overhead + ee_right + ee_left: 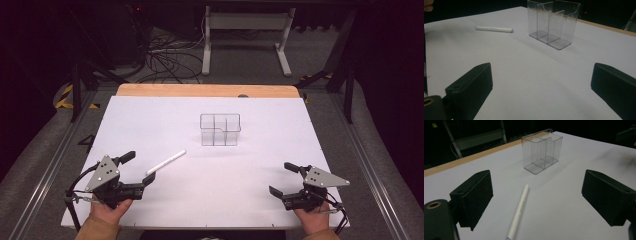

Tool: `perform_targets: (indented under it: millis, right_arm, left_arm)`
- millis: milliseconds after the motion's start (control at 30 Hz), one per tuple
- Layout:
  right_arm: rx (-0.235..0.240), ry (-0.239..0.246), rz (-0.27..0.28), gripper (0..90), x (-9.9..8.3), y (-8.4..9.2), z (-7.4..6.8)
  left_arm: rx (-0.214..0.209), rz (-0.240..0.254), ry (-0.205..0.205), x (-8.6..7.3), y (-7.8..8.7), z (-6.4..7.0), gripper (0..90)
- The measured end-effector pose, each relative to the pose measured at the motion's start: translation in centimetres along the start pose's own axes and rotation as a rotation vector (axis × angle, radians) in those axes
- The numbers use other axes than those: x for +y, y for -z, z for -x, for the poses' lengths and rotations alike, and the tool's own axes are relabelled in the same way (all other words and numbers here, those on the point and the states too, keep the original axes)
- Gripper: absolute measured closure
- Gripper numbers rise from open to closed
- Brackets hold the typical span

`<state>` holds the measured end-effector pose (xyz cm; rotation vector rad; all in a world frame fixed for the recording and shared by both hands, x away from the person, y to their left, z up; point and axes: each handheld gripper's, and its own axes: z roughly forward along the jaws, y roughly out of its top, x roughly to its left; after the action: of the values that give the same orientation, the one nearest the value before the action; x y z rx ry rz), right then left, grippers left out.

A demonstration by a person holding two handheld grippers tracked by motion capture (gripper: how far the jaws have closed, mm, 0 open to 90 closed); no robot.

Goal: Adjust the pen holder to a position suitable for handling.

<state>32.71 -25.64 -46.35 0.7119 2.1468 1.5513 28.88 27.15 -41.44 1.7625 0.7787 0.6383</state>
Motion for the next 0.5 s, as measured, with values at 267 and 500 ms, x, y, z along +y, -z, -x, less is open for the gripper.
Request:
perform_targets:
  millis: [267,500]
  right_arm:
    - [-0.012,-0.035,-0.005,4.4,-0.6,0.3,0.6]
    - [-0.008,-0.044,-0.012,4.4,-0.8,0.1,0.9]
  left_arm:
    - [-0.019,-0.017,-0.014,1.5,-1.0,-0.5,11.2]
    - [-0.042,-0.023,-0.005,2.1,-1.9,-0.7,11.2]
